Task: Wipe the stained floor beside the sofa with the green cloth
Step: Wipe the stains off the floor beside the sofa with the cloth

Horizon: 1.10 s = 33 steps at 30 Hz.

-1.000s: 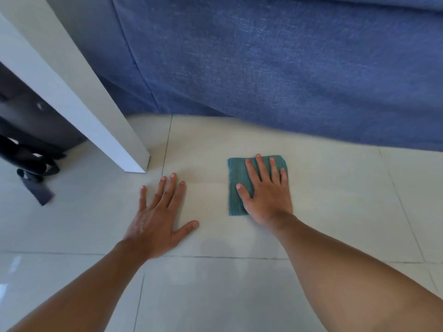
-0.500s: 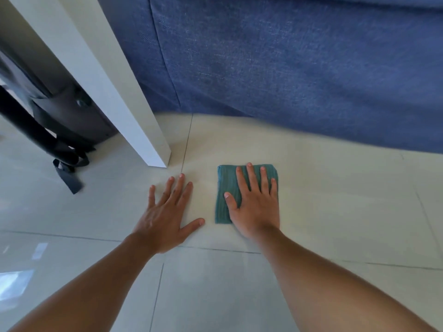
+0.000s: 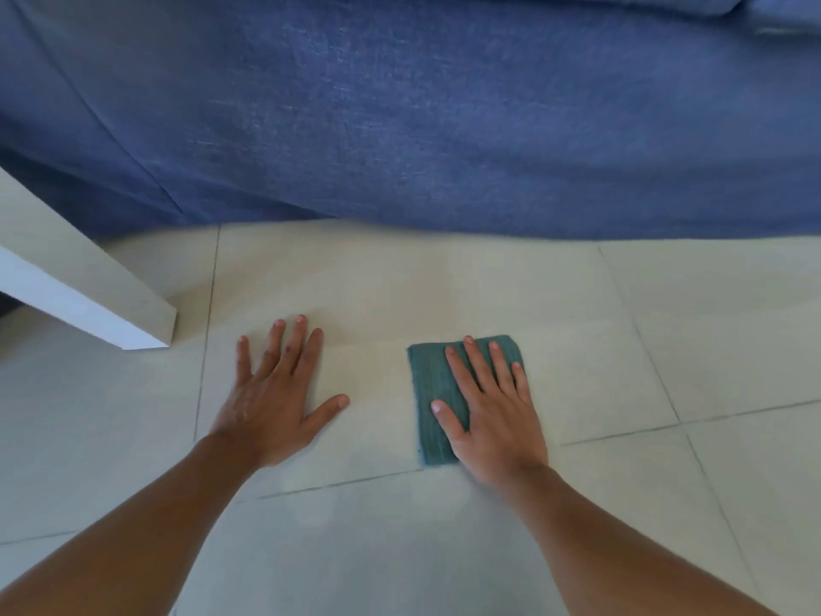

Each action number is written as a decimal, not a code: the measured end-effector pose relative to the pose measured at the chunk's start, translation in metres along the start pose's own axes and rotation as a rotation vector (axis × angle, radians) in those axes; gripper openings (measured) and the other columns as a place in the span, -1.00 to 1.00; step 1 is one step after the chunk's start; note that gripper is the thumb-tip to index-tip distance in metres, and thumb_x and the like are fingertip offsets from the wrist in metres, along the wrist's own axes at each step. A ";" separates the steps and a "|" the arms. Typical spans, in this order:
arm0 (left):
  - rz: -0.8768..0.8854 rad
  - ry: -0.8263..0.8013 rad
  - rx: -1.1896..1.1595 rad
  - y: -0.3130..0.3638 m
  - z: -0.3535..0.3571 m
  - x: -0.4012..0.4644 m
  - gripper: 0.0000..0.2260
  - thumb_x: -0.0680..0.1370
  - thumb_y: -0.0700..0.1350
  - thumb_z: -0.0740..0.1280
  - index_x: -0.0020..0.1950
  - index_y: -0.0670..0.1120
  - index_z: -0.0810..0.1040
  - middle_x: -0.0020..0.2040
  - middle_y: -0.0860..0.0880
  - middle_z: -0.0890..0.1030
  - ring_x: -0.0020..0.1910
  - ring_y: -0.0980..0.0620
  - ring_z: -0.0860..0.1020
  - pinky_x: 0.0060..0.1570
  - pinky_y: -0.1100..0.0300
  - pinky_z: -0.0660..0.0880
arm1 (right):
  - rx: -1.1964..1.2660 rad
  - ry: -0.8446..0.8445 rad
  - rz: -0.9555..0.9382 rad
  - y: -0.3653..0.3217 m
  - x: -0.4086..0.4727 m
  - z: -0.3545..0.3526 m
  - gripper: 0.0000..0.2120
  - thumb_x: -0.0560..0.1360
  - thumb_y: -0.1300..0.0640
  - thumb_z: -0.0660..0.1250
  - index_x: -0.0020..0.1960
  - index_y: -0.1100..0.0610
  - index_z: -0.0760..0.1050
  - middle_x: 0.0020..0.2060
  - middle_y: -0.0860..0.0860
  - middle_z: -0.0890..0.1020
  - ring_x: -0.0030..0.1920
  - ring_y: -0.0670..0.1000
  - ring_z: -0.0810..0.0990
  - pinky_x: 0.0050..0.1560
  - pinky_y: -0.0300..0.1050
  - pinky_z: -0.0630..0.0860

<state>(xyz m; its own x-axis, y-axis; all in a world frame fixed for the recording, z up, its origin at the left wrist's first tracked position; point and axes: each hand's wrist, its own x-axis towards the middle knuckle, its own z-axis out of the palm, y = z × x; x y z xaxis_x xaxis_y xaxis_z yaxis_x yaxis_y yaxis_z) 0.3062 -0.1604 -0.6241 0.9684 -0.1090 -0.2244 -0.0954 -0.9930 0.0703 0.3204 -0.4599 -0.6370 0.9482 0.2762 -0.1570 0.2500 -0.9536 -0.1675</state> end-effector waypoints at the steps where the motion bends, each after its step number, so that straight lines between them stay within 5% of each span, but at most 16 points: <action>1: 0.003 0.014 -0.009 0.006 0.000 0.008 -0.14 0.48 0.46 -0.21 0.61 -0.07 -0.14 0.62 -0.10 -0.17 0.59 -0.15 -0.16 0.48 -0.32 -0.11 | -0.001 0.010 0.064 0.019 -0.006 -0.002 -0.31 0.59 -0.36 -0.12 0.66 -0.16 -0.11 0.66 -0.14 -0.11 0.65 0.01 -0.21 0.62 0.08 -0.21; 14: 0.060 0.097 0.006 0.040 0.010 0.045 -0.20 0.54 0.40 -0.08 0.59 -0.13 0.01 0.62 -0.15 0.00 0.60 -0.10 -0.06 0.47 -0.34 -0.10 | 0.001 0.081 0.396 0.110 -0.001 -0.018 -0.27 0.59 -0.35 -0.15 0.67 -0.06 -0.08 0.67 -0.05 -0.02 0.65 0.12 -0.10 0.62 0.18 -0.08; 23: 0.055 0.082 -0.048 0.040 0.005 0.045 -0.17 0.53 0.41 -0.10 0.60 -0.16 0.00 0.62 -0.14 -0.07 0.60 -0.07 -0.10 0.47 -0.34 -0.09 | -0.049 0.043 0.269 0.079 0.119 -0.033 -0.29 0.60 -0.33 -0.17 0.66 -0.07 -0.15 0.67 -0.04 -0.12 0.65 0.13 -0.18 0.61 0.19 -0.20; 33: -0.131 0.079 -0.132 -0.027 0.005 -0.027 -0.17 0.53 0.42 -0.09 0.61 -0.12 -0.02 0.62 -0.07 -0.15 0.59 -0.02 -0.16 0.53 -0.19 -0.15 | -0.038 -0.012 -0.112 -0.079 0.155 -0.013 -0.25 0.57 -0.35 -0.18 0.67 -0.05 -0.14 0.67 -0.01 -0.12 0.64 0.15 -0.23 0.60 0.21 -0.26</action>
<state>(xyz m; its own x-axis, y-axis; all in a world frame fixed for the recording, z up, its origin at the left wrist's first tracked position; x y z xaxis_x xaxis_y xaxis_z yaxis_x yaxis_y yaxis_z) 0.2812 -0.1304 -0.6246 0.9861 0.0302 -0.1634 0.0589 -0.9831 0.1735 0.4502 -0.3433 -0.6358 0.9114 0.3827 -0.1514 0.3619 -0.9204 -0.1480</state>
